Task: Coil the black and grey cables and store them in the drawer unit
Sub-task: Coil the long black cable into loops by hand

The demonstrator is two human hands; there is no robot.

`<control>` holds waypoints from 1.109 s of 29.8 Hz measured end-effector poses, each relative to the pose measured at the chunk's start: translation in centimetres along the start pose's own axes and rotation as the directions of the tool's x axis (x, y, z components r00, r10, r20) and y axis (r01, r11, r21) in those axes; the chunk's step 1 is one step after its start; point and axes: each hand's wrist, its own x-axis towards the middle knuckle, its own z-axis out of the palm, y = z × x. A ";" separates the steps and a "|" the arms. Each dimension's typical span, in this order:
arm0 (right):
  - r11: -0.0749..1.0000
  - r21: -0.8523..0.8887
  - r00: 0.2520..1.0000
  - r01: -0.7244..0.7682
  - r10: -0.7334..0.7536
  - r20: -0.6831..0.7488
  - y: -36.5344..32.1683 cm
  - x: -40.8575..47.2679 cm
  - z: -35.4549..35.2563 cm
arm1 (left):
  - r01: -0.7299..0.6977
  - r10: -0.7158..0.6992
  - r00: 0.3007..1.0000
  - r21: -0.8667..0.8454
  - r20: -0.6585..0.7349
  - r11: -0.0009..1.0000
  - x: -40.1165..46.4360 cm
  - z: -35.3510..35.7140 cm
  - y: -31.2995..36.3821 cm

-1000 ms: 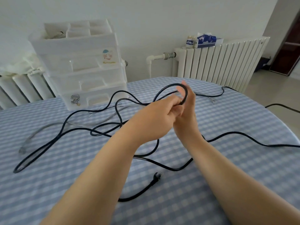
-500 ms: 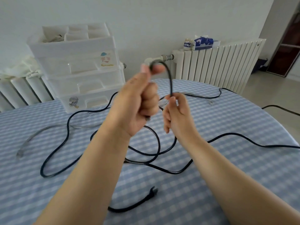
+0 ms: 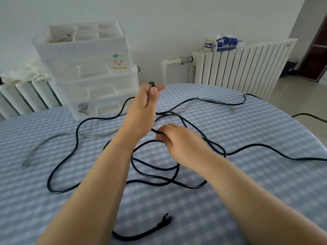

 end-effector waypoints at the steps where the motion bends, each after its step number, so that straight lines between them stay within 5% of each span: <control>1: 1.000 -0.013 1.000 0.003 -0.003 -0.007 0.1 0.0 -0.1 | -0.013 0.012 1.000 0.057 0.029 0.998 -0.1 0.1 -0.2; 4: 1.000 0.023 0.998 -0.002 0.003 -0.056 0.4 0.0 -0.8 | -0.011 -0.006 0.994 0.157 0.108 0.987 -0.4 0.2 -0.5; 7: 0.965 0.252 0.995 -0.067 0.083 -0.053 0.9 0.4 -1.6 | 0.039 -0.069 0.982 0.166 0.177 0.985 -0.6 0.3 -0.2; 9: 0.832 0.544 0.994 -0.109 0.090 0.061 1.3 0.5 -2.2 | 0.085 -0.123 0.972 0.190 0.198 0.978 -0.6 0.5 -0.1; 11: 0.583 0.795 0.979 -0.167 0.003 0.203 2.0 0.4 -2.7 | 0.112 -0.148 0.967 0.175 0.207 0.978 -0.4 0.5 -0.1; 14: 0.390 0.902 0.970 -0.186 -0.073 0.231 3.5 0.4 -3.7 | 0.214 -0.207 0.931 0.011 0.301 0.977 -0.4 0.0 -0.2; 18: 0.584 0.808 0.976 -0.084 0.211 -0.050 4.4 1.0 -3.6 | 0.438 -0.343 0.798 -0.086 0.496 0.895 -0.9 0.8 0.3; 21: 0.695 0.719 0.925 -0.018 0.284 -0.252 4.0 1.3 -2.7 | 0.602 -0.353 0.716 -0.277 0.603 0.749 -1.0 1.4 0.5; 25: 0.671 0.731 0.931 -0.121 0.333 -0.152 3.4 1.3 -1.8 | 0.668 -0.279 0.696 -0.454 0.662 0.589 -0.9 1.2 0.7; 30: 0.690 0.714 0.923 -0.118 0.342 -0.178 3.4 1.2 -1.9 | 0.649 -0.289 0.737 -0.518 0.611 0.558 -1.1 1.4 0.7; 33: 0.648 0.757 0.921 -0.087 0.342 -0.187 3.7 1.2 -2.0 | 0.714 -0.259 0.677 -0.528 0.689 0.461 -1.3 1.6 0.8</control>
